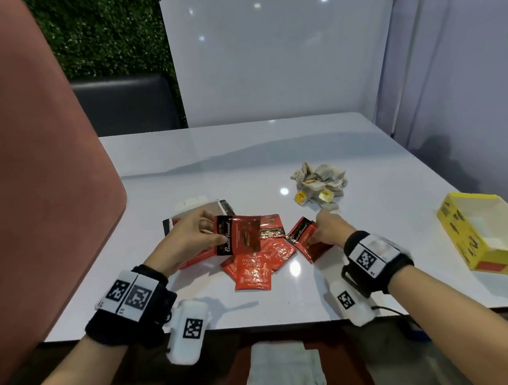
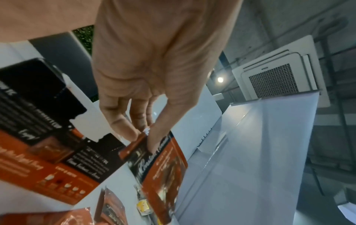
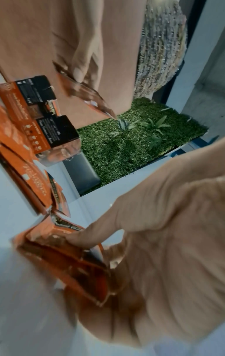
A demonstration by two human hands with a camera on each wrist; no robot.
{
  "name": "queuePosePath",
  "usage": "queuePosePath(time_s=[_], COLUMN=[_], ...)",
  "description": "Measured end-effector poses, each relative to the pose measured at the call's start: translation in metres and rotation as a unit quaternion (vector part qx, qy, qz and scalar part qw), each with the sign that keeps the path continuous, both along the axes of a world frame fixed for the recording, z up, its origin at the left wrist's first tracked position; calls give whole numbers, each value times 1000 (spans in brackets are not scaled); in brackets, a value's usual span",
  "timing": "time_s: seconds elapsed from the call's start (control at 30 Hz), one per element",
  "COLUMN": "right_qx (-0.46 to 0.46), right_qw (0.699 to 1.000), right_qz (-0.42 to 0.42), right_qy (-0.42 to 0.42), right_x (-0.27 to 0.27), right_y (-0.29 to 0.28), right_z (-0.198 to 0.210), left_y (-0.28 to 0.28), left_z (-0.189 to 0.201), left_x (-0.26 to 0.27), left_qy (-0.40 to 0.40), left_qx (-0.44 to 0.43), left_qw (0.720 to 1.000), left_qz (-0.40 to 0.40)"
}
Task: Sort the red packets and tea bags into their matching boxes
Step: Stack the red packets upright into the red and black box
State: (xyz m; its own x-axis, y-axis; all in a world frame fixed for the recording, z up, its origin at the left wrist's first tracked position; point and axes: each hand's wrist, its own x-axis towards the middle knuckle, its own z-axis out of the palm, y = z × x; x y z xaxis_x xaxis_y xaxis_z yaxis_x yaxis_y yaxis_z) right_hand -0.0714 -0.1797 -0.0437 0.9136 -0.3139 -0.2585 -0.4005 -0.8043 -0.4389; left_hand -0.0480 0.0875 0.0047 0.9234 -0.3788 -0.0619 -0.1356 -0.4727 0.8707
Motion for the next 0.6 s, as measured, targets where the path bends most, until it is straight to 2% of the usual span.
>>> queuePosePath(time_s=[0.07,0.17,0.23,0.37,0.43,0.5,0.53,0.6], right_qx=[46,149,241,416,442,418,405,384], right_qw=[998,980,954,886,868,873,876,881], right_qz=[-26,-25,-7,3,-9,-25,-31,-32], right_qy=[-39,-132,-179,-204,-225,-250,-260,-274], right_x=[-4,-15,-23,-31,-30,-25,-22,-20], right_y=[-6,-6,7,49,69,84,90,99], right_z=[8,32,46,53,49,41,36,31], left_y=[4,7,2,-27,-38,-46,-49,-52], left_z=[-2,-5,-9,-13,-12,-12,-12,-11], left_x=[-1,-3,-3,-12,-15,-14,-15,-15], left_qy=[12,58,81,102,94,108,132,195], left_qx=[-35,-140,-203,-260,-281,-292,-302,-357], left_qw=[999,988,975,956,947,940,934,903], left_qz=[-4,19,47,92,122,138,142,141])
